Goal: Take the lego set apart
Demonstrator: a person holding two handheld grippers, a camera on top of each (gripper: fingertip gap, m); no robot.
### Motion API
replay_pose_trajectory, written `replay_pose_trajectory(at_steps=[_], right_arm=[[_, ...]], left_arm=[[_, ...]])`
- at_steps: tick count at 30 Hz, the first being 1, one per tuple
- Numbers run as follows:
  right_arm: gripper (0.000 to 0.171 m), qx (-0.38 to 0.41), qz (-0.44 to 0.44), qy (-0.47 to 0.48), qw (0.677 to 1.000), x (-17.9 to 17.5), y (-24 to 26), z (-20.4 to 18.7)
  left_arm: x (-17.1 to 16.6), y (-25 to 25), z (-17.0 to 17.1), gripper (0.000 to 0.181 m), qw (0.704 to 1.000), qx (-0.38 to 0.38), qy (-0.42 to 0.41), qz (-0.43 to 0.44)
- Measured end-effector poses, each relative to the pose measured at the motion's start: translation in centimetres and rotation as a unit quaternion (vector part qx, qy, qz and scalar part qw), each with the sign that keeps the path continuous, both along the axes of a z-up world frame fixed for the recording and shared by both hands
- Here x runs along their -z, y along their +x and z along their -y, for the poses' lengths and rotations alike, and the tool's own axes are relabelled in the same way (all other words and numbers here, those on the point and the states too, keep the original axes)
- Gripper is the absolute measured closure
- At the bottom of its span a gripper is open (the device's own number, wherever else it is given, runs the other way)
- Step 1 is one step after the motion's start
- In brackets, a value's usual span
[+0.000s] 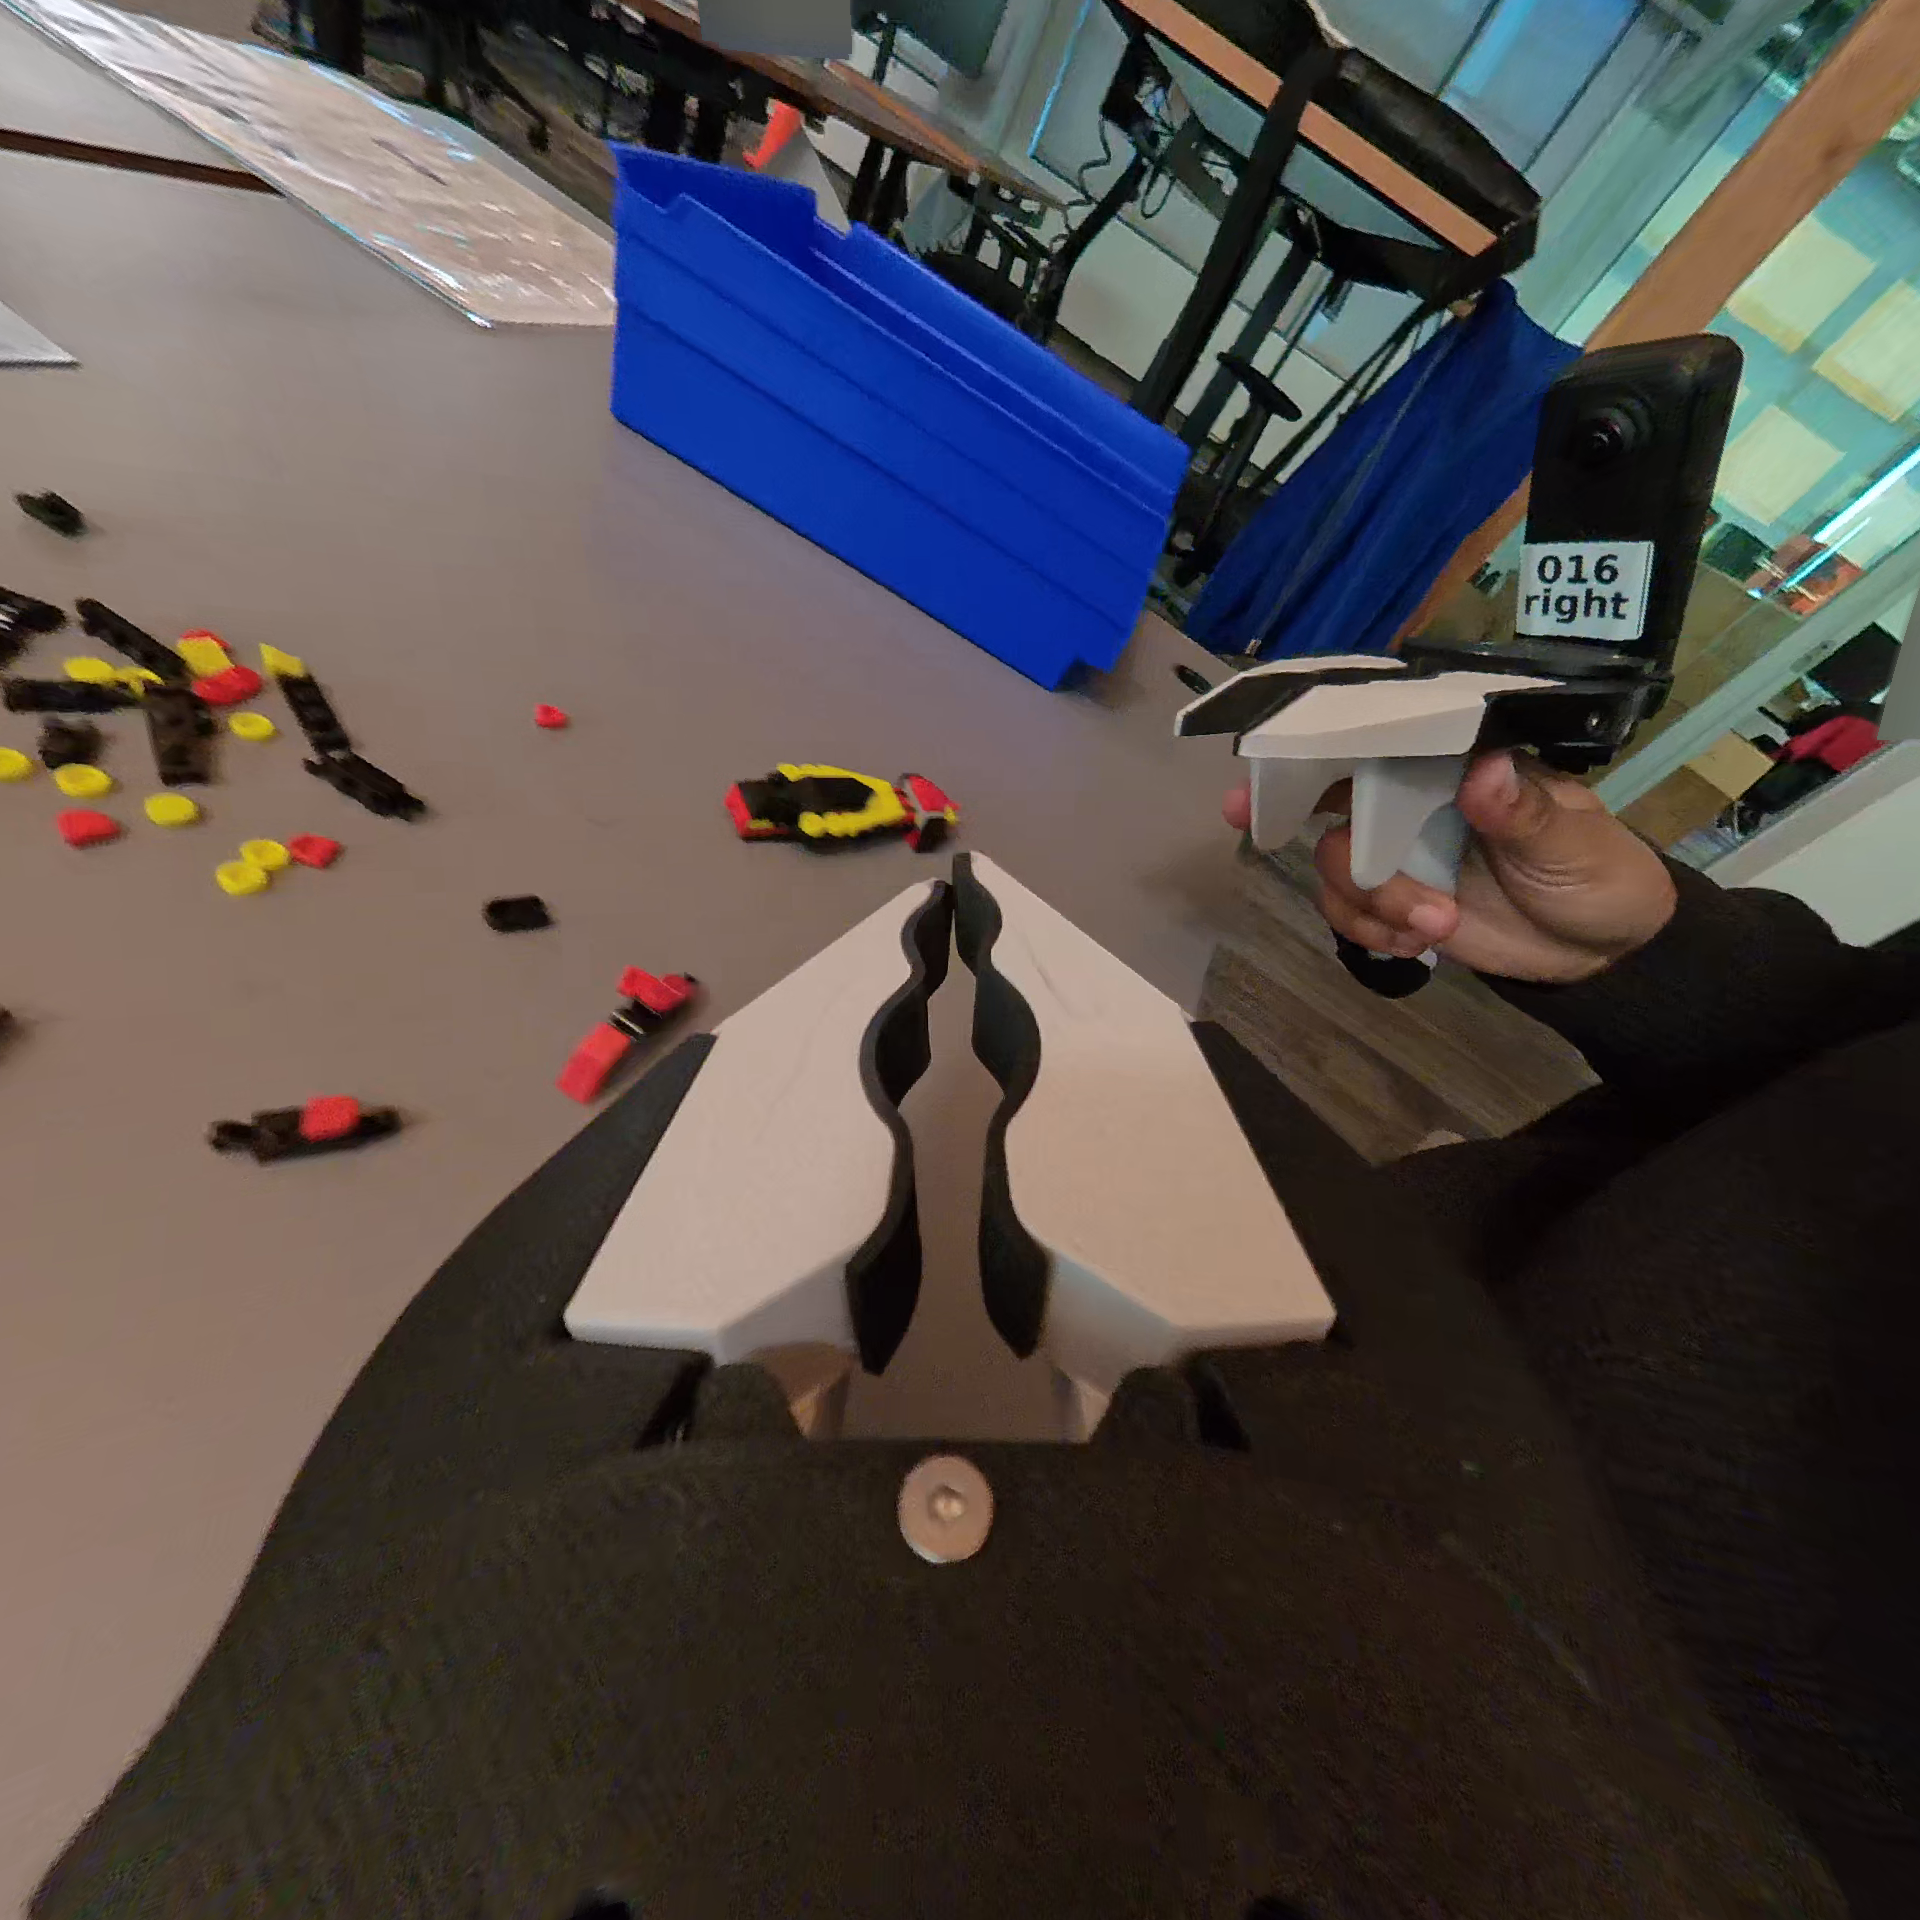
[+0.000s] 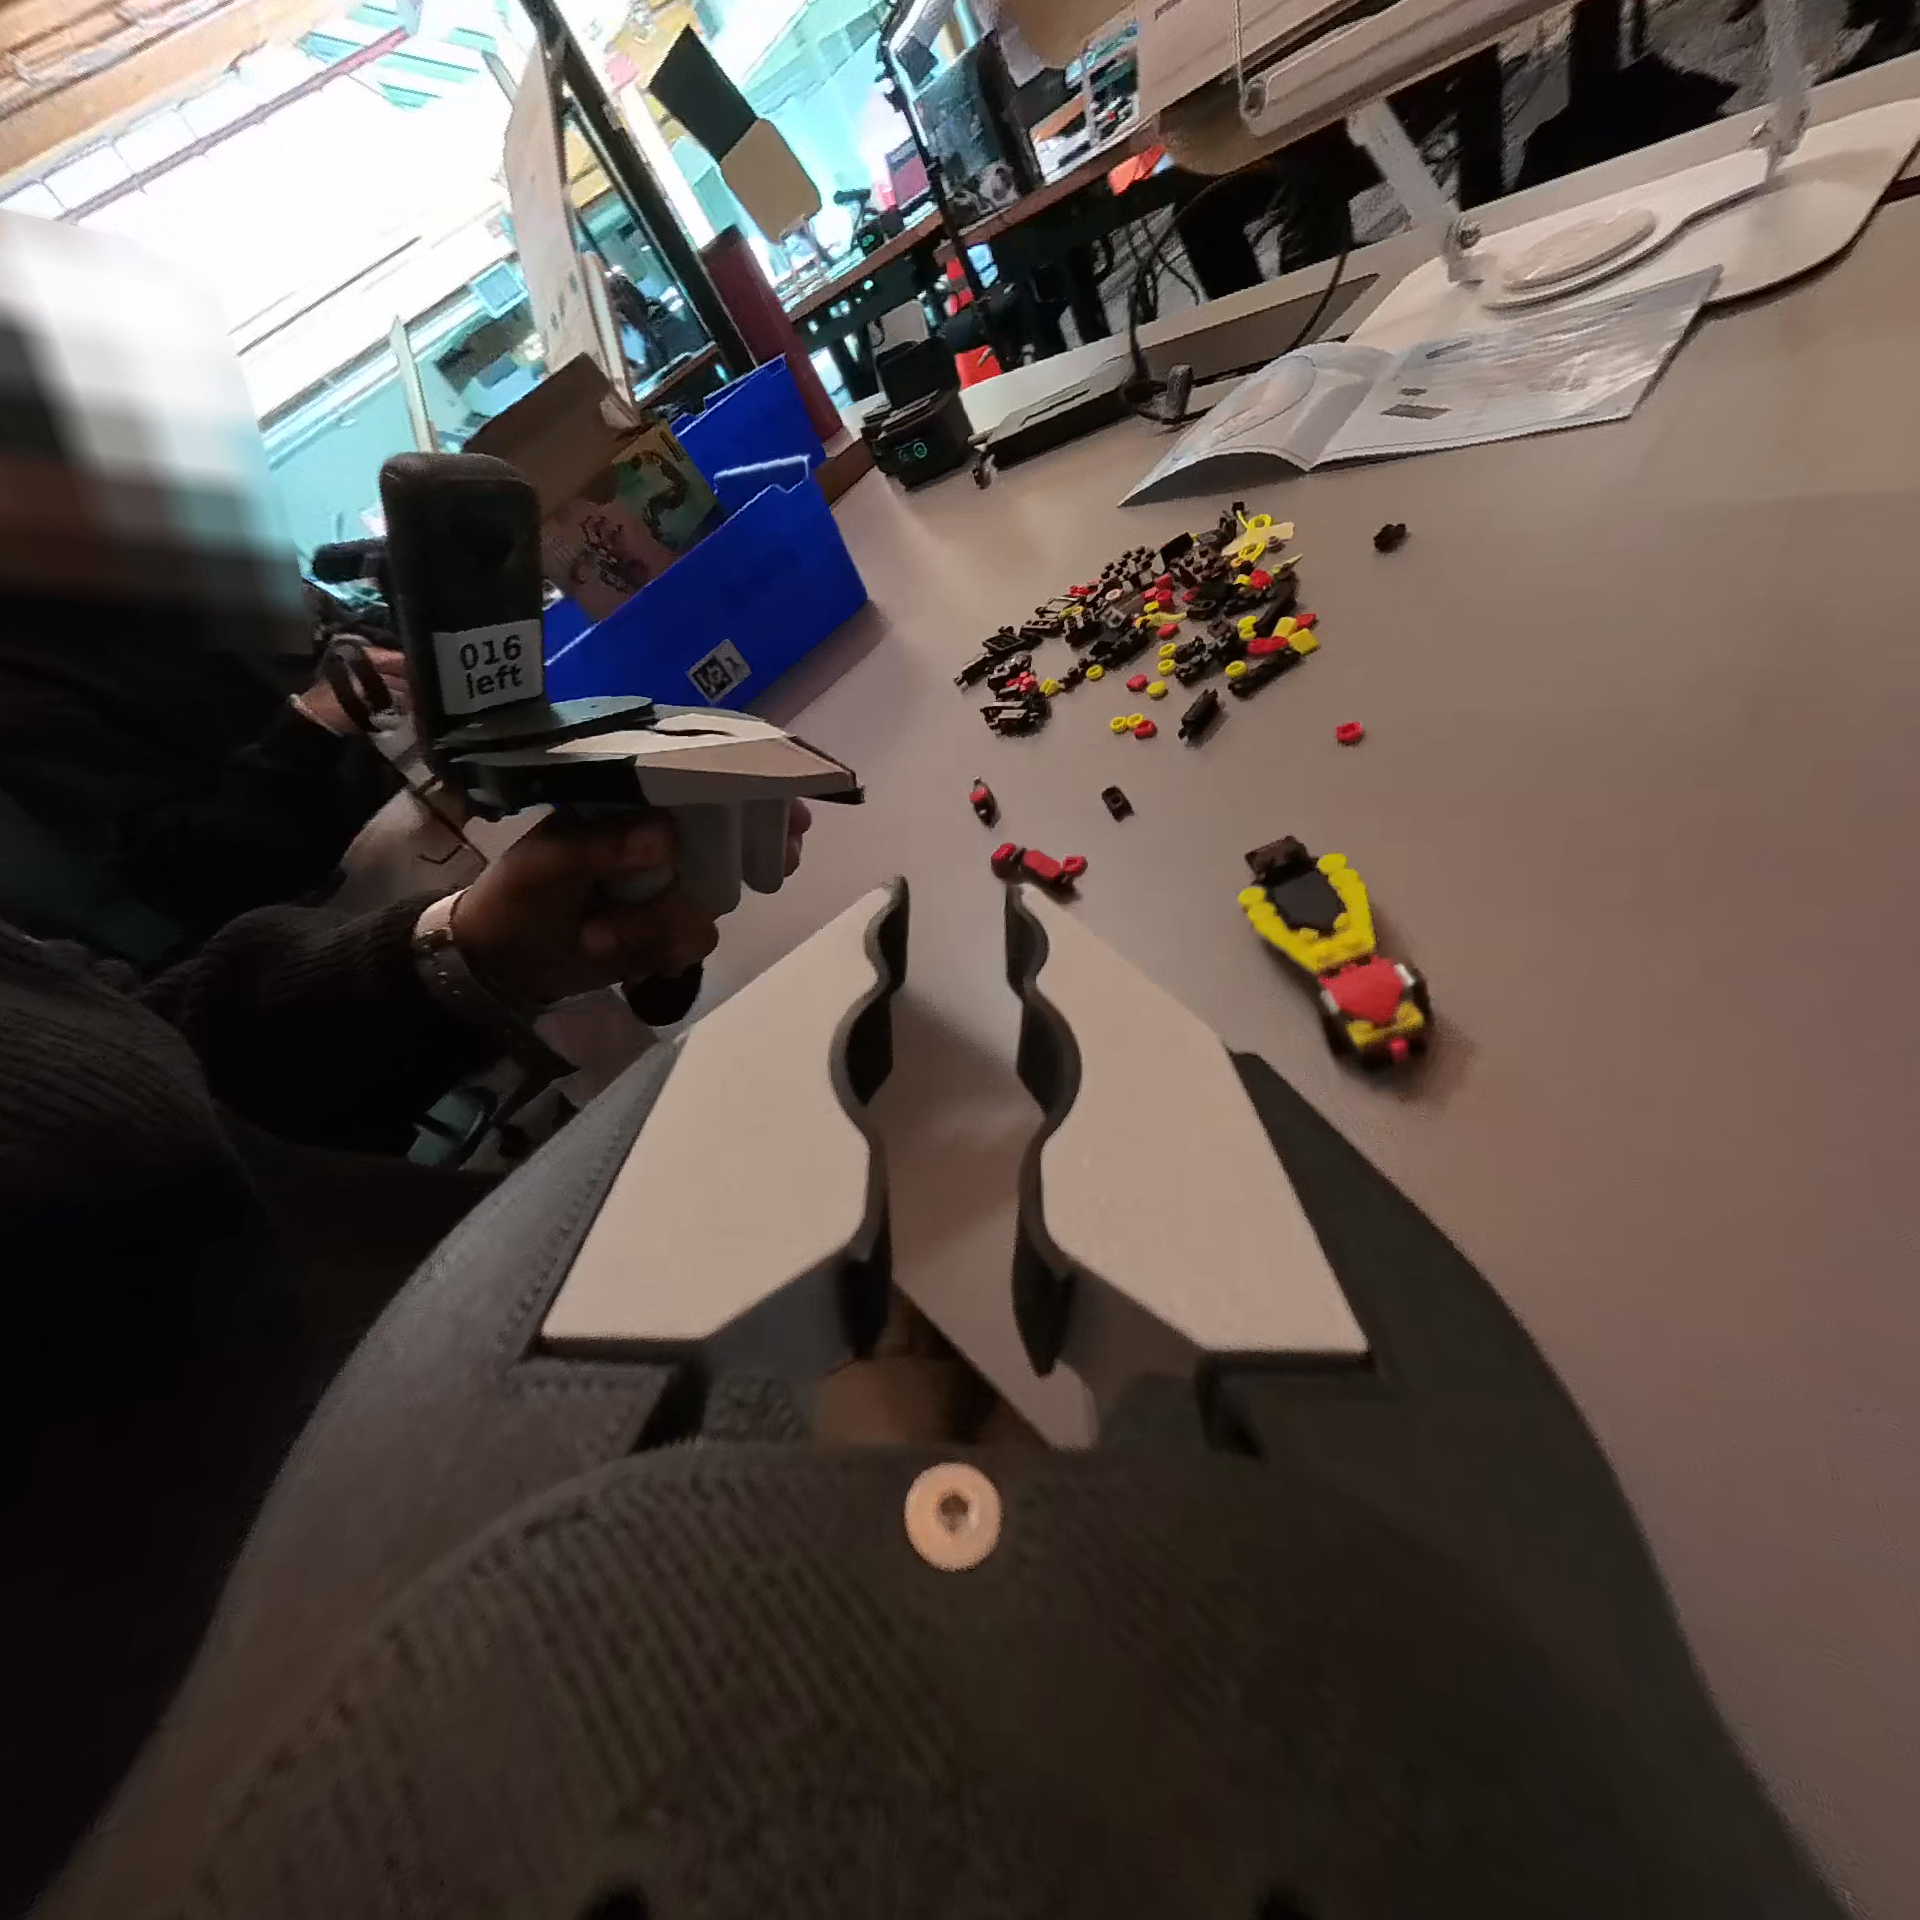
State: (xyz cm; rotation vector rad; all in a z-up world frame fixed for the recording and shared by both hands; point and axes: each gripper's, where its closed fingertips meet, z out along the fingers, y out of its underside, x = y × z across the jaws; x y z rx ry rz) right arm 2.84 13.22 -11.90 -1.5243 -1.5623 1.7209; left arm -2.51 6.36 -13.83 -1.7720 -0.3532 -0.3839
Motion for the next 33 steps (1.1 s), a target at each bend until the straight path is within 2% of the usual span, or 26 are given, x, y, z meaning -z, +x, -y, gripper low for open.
replay_pose_trajectory(at_steps=[4,9,13,17,20,24,29,33], right_arm=[[0.155,0.009,-0.003,0.039,0.999,0.3,2.5,1.9],[0.146,-0.008,0.003,0.068,0.998,0.9,6.1,4.7],[0.141,0.01,0.008,0.09,0.996,1.3,9.0,4.8],[0.145,0.041,0.015,0.136,0.99,2.2,12.5,4.1],[0.146,0.075,0.009,0.223,0.972,2.9,15.0,2.7],[0.144,0.122,-0.007,0.297,0.947,2.3,18.0,1.1],[0.161,0.189,-0.06,0.361,0.911,-0.8,22.2,-1.2],[0.144,0.275,-0.07,0.394,0.874,-2.4,27.0,-3.9]], left_arm=[[0.2,3.2,1.6,0.181,1.0,0.004,-0.003,0.002],[0.5,6.1,3.6,0.181,1.0,-0.013,-0.006,0.008],[0.8,9.1,4.4,0.181,1.0,-0.009,-0.005,0.029],[0.9,13.1,4.7,0.181,0.998,0.013,-0.004,0.056],[0.1,16.3,4.8,0.181,0.998,0.035,0.005,0.056],[-0.2,19.5,4.5,0.18,0.998,0.059,-0.001,0.005],[0.5,23.3,3.2,0.179,0.992,0.115,-0.032,-0.046],[-0.4,26.1,0.5,0.176,0.981,0.171,-0.021,-0.09]])
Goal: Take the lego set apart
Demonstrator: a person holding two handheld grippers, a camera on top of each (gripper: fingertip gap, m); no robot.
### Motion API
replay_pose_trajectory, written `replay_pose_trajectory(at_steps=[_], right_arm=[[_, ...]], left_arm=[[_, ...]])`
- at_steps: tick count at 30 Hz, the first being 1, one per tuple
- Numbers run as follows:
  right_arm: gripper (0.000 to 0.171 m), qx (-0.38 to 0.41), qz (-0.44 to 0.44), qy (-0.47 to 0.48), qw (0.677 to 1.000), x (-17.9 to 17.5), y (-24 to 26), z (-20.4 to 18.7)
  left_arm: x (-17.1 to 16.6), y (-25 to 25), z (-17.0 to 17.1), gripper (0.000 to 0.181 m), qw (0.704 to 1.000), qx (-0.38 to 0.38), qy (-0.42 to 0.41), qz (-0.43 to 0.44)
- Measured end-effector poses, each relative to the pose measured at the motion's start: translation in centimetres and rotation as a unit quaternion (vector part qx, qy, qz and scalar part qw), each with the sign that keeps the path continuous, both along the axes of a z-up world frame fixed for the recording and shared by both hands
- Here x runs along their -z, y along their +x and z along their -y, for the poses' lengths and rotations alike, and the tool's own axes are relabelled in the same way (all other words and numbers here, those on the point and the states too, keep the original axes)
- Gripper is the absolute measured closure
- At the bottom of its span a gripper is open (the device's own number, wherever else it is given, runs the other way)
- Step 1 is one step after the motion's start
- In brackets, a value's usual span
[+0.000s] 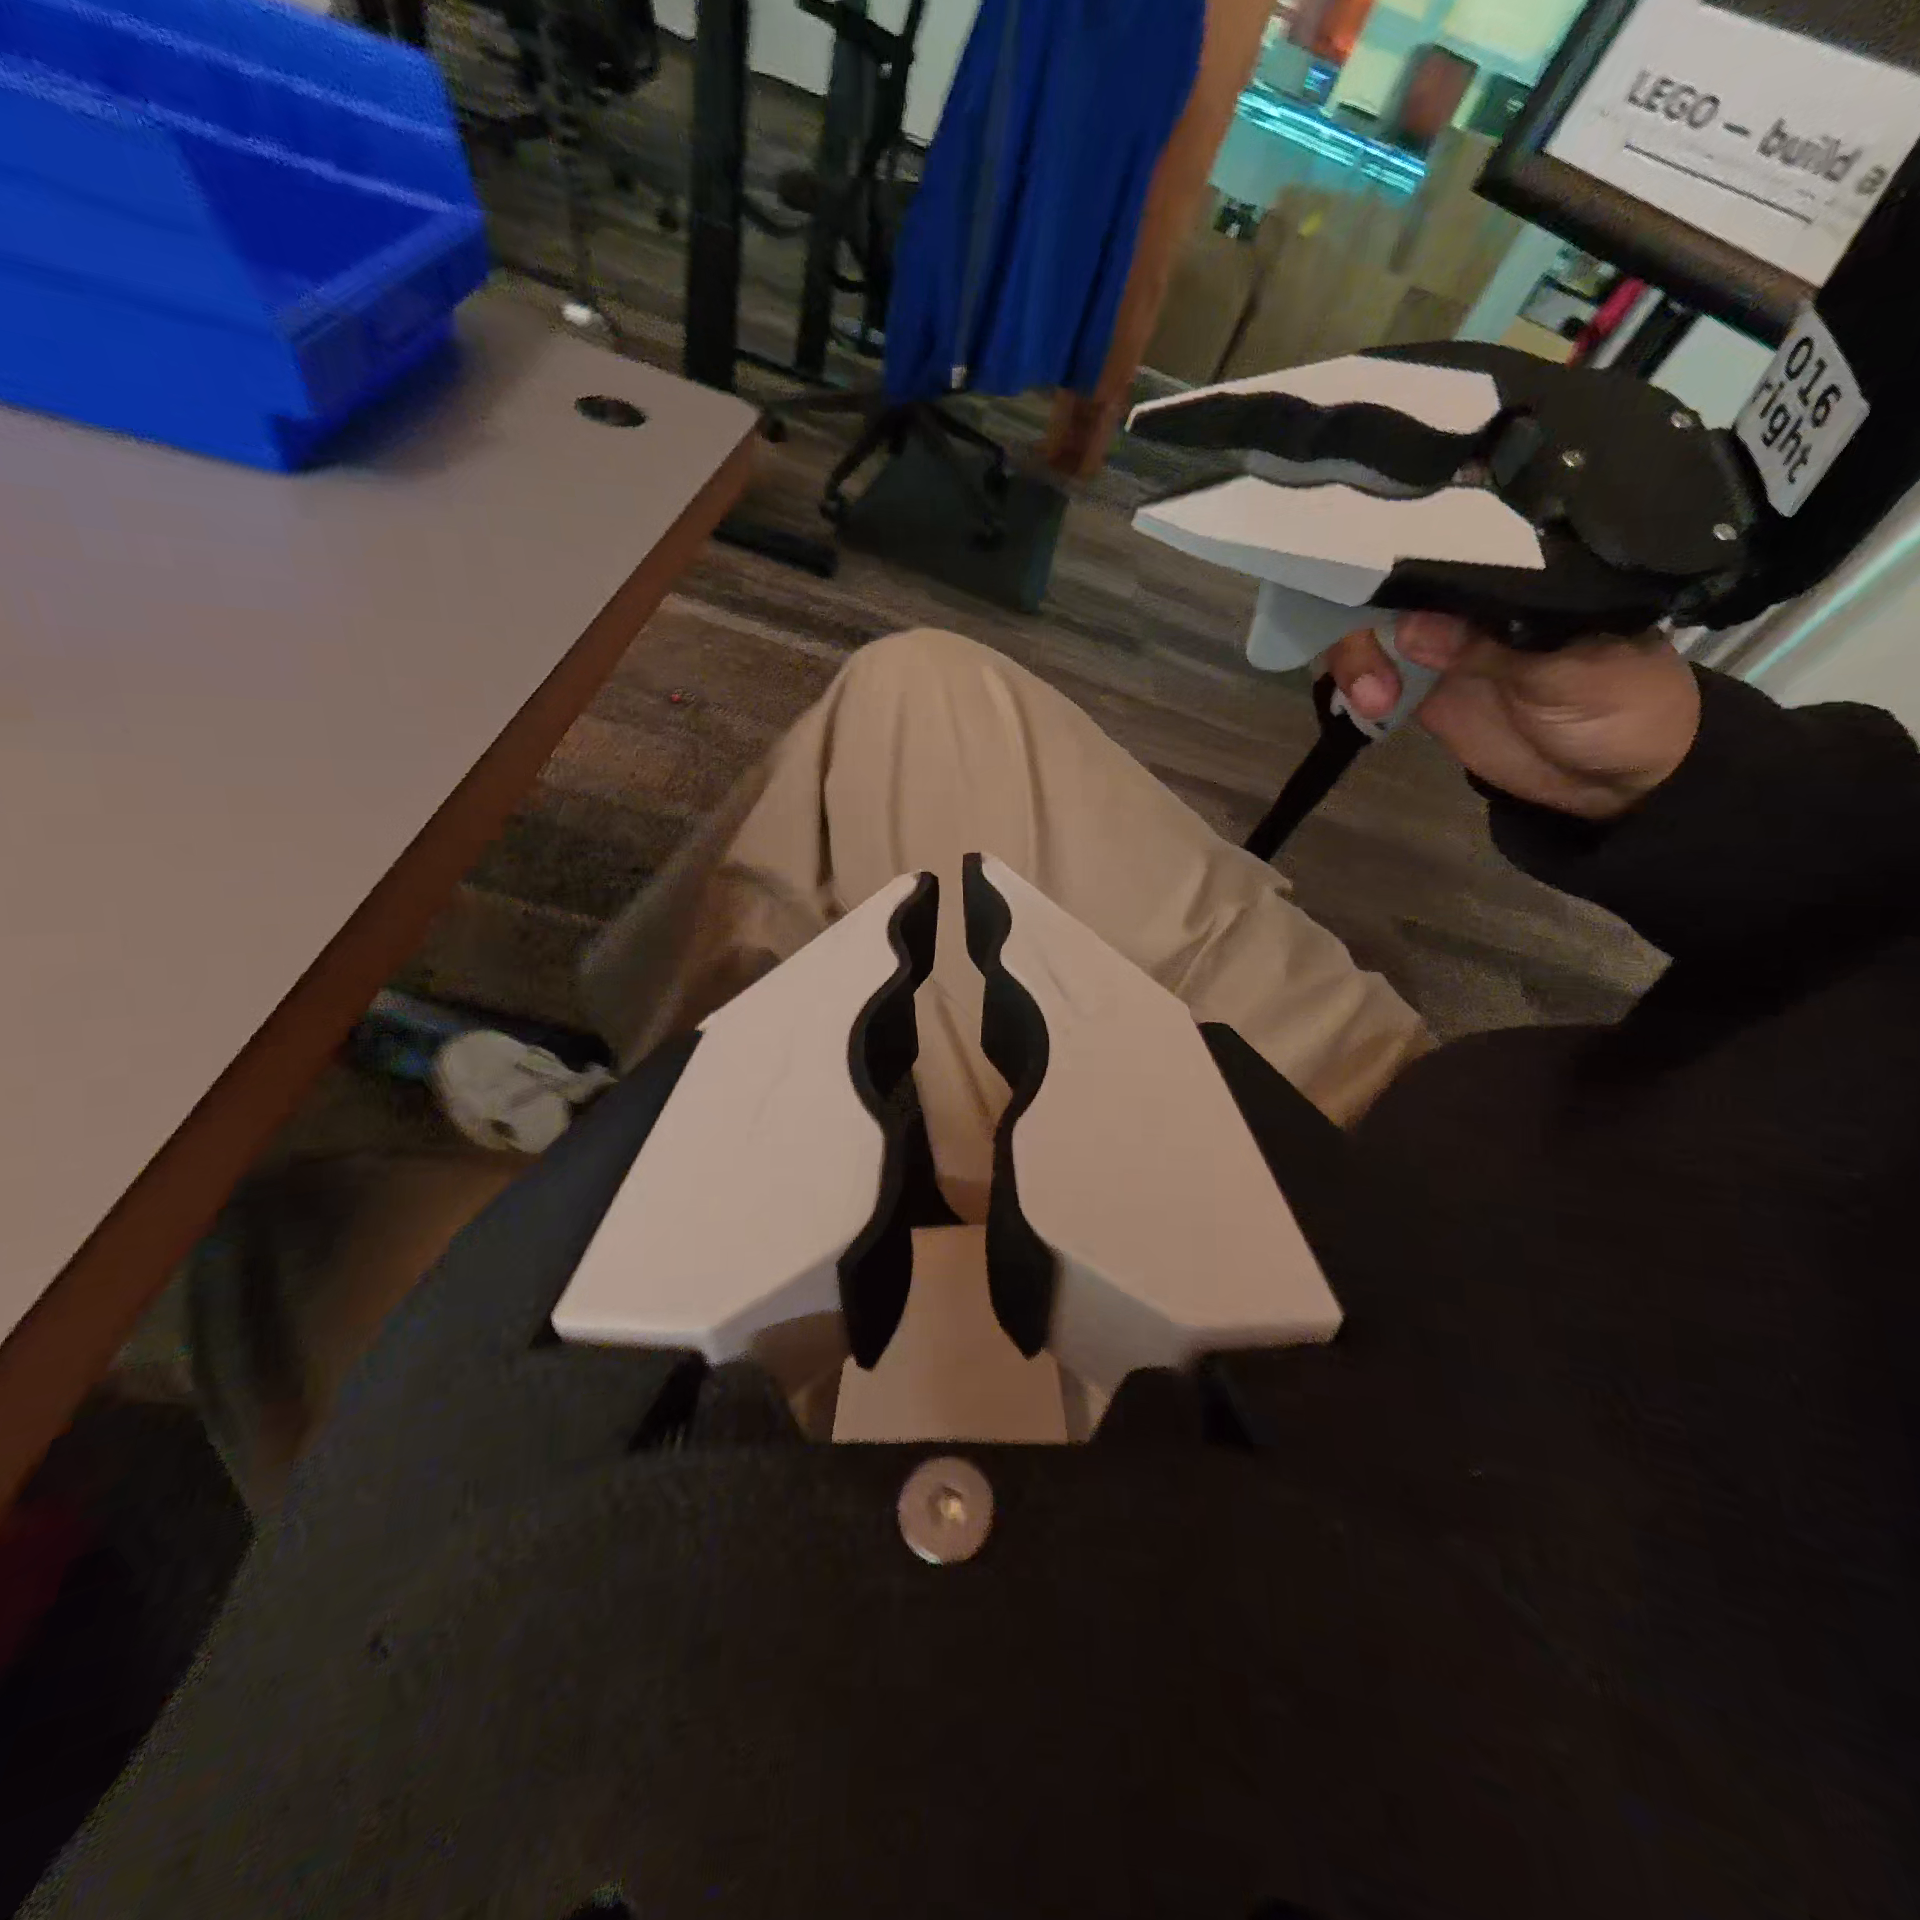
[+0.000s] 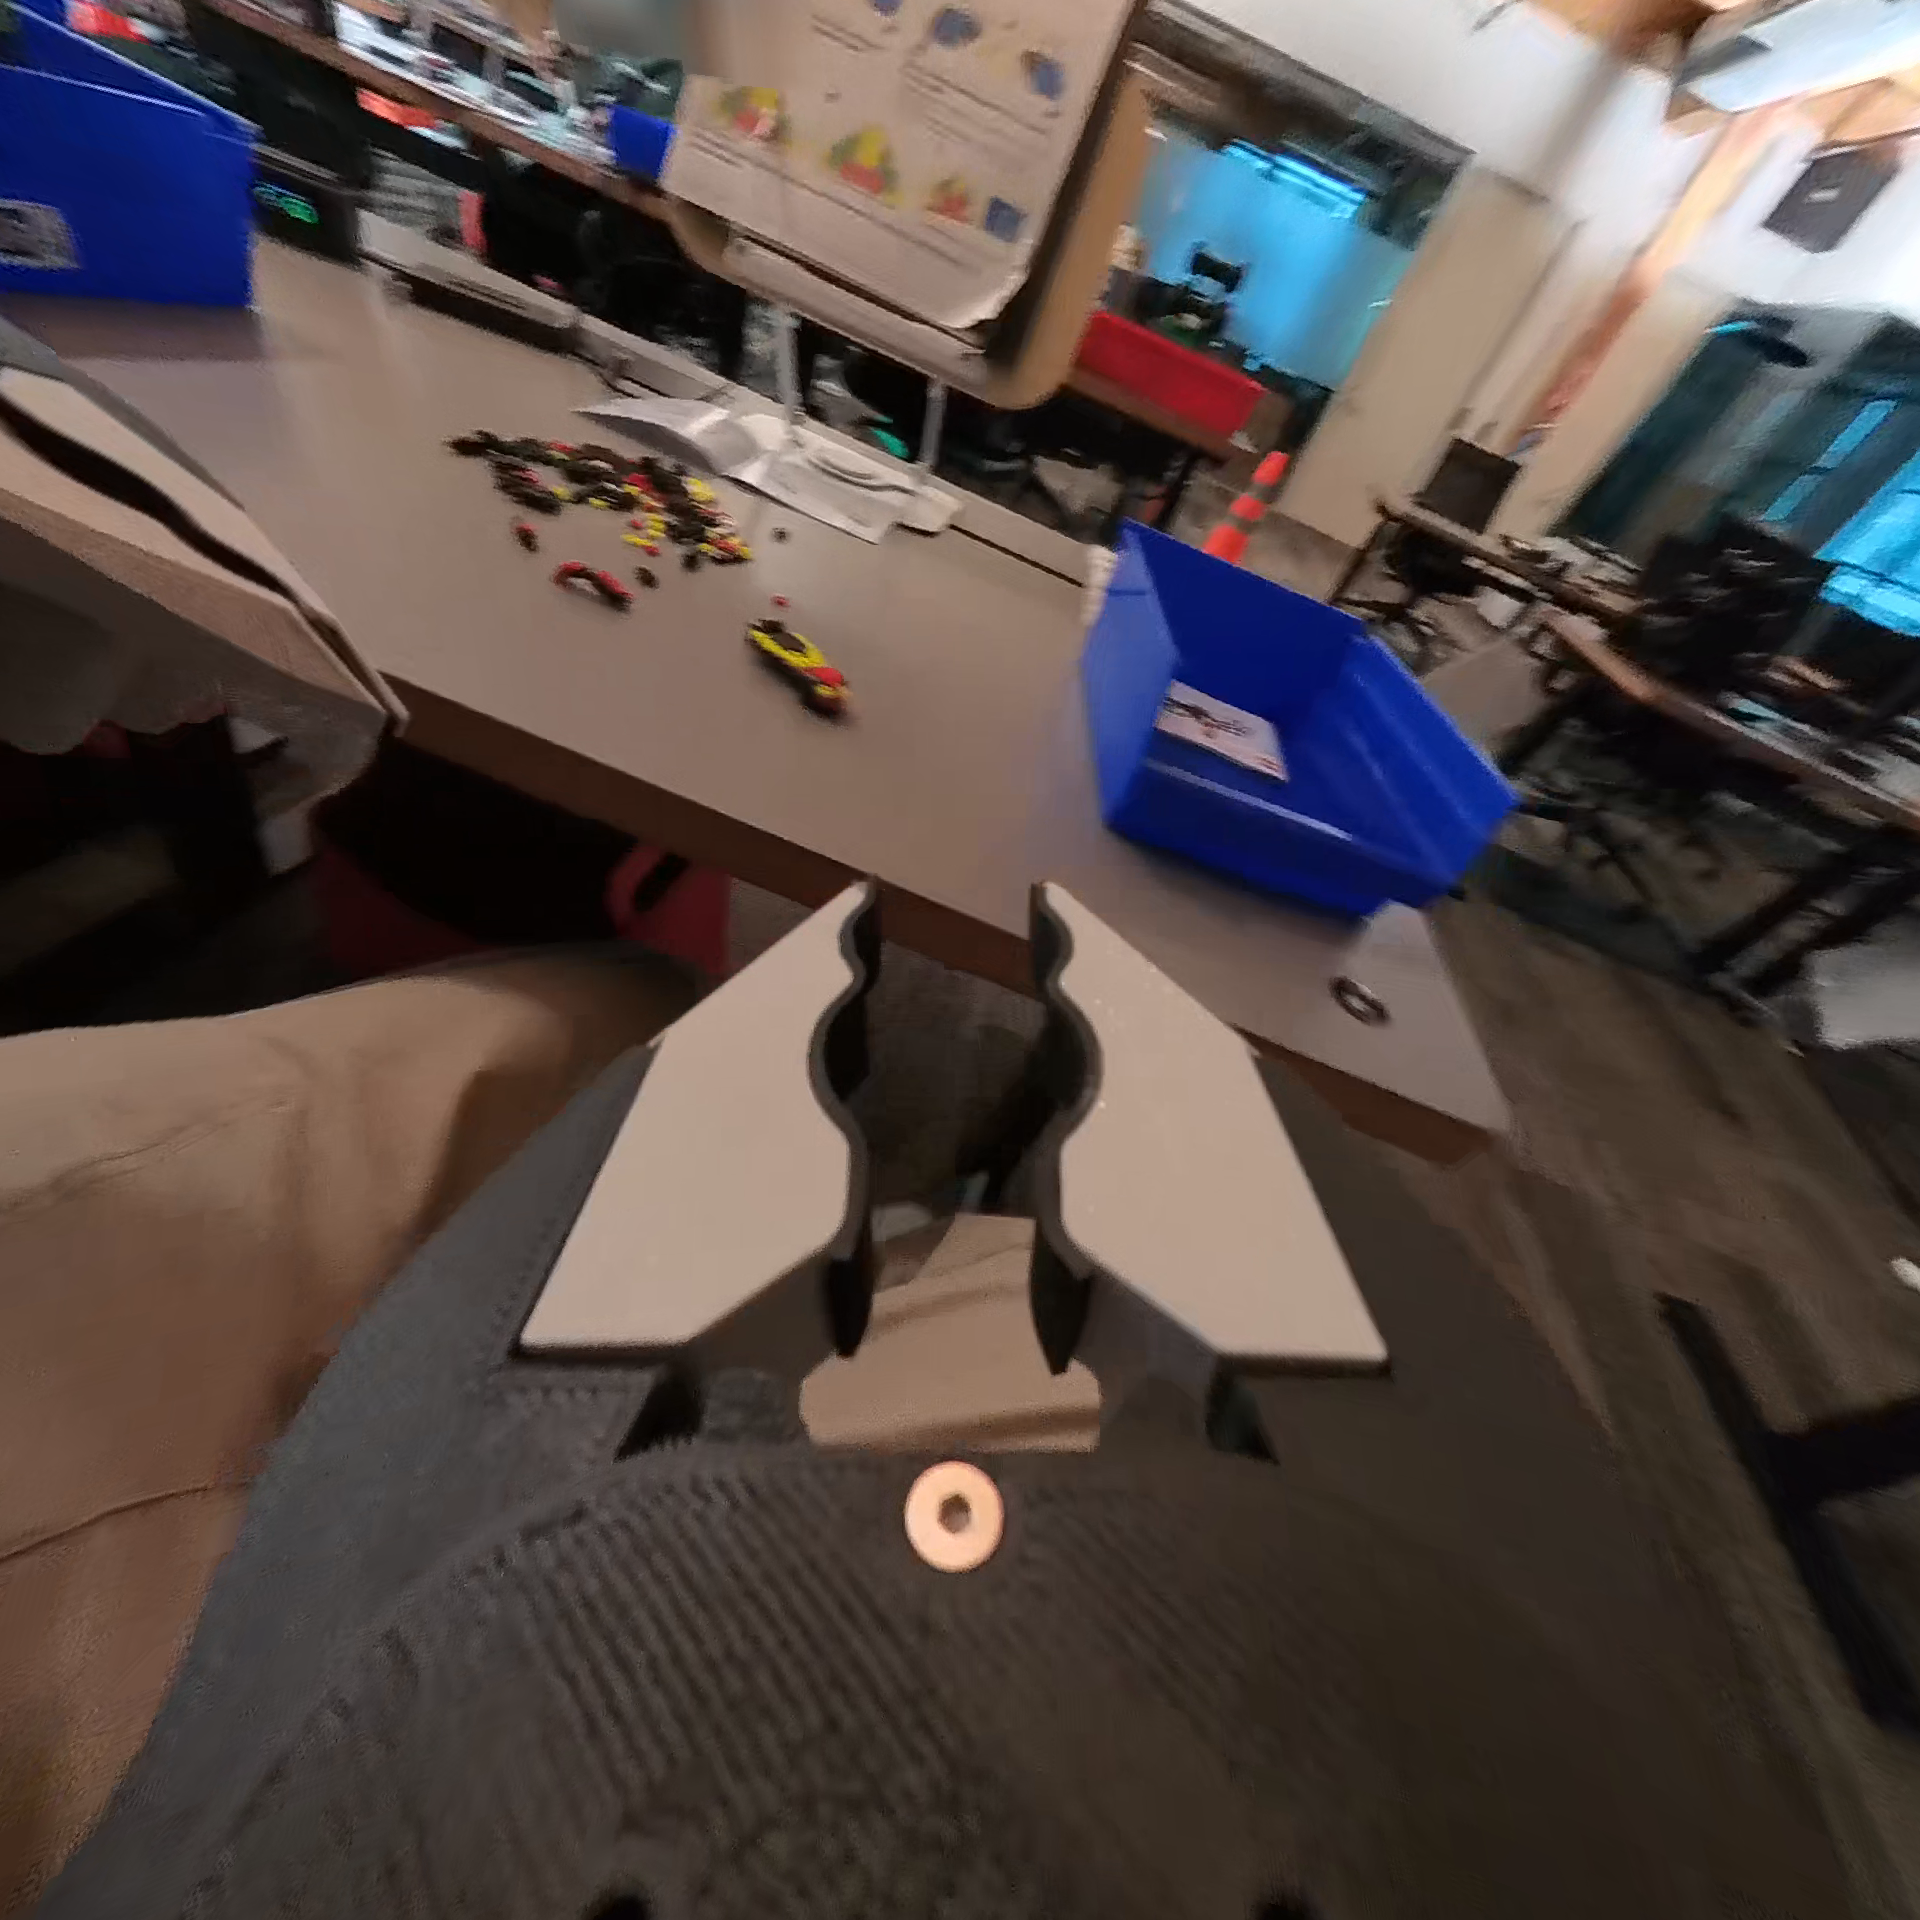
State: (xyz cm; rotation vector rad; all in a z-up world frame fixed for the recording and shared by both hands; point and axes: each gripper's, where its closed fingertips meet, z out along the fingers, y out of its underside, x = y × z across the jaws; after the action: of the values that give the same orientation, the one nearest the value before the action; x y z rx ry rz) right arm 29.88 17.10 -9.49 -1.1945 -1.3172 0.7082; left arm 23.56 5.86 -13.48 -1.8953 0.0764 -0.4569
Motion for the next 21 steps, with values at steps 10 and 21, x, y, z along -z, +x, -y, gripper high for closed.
replay_pose_trajectory(at_steps=[10,21], right_arm=[[0.083,0.168,0.058,-0.032,0.984,2.2,12.1,-11.2],[0.092,0.259,0.014,-0.172,0.95,22.9,10.0,-46.6]], left_arm=[[-1.9,2.9,-12.5,0.158,0.997,0.079,0.011,-0.014],[-9.0,-3.0,-33.6,0.129,0.989,0.062,0.13,-0.023]])
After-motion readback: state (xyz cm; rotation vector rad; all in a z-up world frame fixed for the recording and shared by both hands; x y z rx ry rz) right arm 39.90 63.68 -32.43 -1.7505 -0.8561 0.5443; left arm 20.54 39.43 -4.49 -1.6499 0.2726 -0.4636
